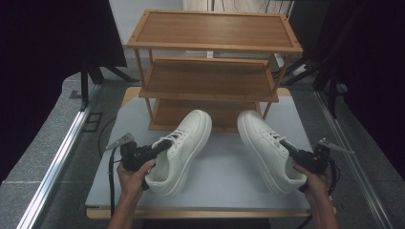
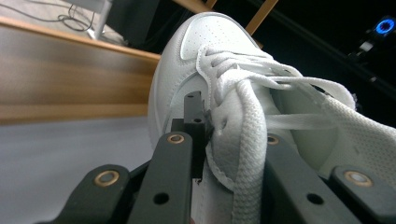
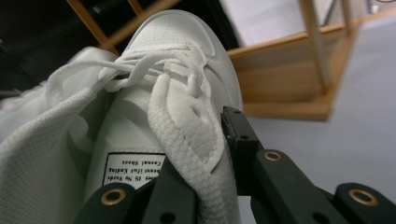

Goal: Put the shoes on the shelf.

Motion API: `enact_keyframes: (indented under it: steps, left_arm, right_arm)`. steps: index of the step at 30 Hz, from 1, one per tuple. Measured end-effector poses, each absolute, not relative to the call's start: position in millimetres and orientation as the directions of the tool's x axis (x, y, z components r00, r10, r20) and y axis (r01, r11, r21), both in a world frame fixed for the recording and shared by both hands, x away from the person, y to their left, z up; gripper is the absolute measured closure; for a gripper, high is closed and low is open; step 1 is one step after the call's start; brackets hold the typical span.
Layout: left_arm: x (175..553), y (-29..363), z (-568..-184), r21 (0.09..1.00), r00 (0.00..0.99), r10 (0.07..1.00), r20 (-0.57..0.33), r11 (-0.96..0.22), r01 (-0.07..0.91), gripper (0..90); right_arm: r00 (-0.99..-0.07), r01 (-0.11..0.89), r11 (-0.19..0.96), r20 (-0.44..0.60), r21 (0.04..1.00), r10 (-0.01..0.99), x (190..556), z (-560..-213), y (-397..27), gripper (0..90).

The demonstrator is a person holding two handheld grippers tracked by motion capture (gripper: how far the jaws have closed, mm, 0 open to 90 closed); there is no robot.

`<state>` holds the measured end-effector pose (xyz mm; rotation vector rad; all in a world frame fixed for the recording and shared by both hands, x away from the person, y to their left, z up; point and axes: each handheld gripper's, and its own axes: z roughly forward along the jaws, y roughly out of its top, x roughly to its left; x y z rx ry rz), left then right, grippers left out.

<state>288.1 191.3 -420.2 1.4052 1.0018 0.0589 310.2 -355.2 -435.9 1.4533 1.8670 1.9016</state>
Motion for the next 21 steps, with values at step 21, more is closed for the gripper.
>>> enact_keyframes:
  steps: [21]
  left_arm:
    - [296,202,-374,0.822,0.619,0.542,-0.568,0.348,0.451,82.0]
  right_arm:
    - [-0.598,0.433,-0.382,0.577,0.816,0.556,310,-371,-337,83.0]
